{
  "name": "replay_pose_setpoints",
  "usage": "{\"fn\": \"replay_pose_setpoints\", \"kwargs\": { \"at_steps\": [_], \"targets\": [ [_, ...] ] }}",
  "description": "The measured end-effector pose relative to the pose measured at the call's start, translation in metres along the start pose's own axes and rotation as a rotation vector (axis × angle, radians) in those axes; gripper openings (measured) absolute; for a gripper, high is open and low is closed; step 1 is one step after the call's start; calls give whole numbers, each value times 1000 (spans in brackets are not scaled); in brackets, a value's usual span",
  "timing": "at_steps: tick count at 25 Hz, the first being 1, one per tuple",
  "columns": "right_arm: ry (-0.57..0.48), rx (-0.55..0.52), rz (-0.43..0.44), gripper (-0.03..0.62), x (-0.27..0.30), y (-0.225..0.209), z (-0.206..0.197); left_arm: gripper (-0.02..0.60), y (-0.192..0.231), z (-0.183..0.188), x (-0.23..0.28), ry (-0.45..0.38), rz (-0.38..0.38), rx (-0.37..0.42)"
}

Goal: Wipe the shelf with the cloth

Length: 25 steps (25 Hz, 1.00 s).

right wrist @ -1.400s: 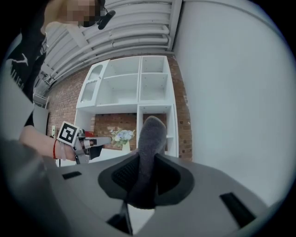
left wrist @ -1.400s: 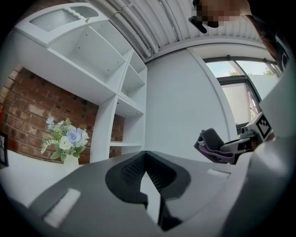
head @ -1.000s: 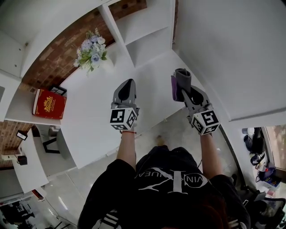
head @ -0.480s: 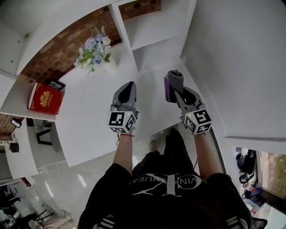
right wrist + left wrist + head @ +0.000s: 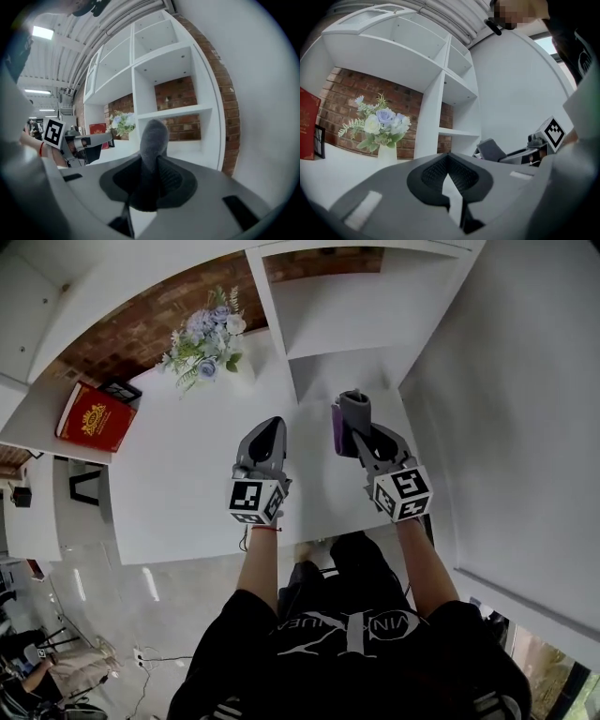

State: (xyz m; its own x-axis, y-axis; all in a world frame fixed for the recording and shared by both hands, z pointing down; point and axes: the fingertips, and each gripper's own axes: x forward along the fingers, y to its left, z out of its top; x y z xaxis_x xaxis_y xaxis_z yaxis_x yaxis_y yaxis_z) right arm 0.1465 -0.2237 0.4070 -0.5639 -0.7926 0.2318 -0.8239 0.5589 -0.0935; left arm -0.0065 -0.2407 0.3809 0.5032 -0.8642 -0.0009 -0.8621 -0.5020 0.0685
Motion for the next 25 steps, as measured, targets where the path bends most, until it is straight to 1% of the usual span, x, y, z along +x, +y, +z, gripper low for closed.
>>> {"fn": "replay_pose_setpoints", "kwargs": {
  "at_steps": [3, 7, 13, 17, 20, 25],
  "targets": [
    [24, -3, 40, 84, 19, -10, -4, 3, 2, -8, 7, 12, 52, 9],
    [52, -21, 66, 84, 41, -23, -6, 3, 4, -17, 14, 9, 115, 6],
    [66, -49, 88, 84, 77, -32, -18, 3, 12, -34, 26, -2, 165, 1],
    [87, -36, 76, 84, 98, -37, -30, 3, 22, -49, 29, 15, 185, -9],
    [134, -45, 48, 84, 115, -45, -41, 3, 30, -57, 36, 23, 199, -9],
    [145, -47, 6, 84, 146, -49, -46, 3, 39, -63, 43, -5, 195, -6]
  ]
}}
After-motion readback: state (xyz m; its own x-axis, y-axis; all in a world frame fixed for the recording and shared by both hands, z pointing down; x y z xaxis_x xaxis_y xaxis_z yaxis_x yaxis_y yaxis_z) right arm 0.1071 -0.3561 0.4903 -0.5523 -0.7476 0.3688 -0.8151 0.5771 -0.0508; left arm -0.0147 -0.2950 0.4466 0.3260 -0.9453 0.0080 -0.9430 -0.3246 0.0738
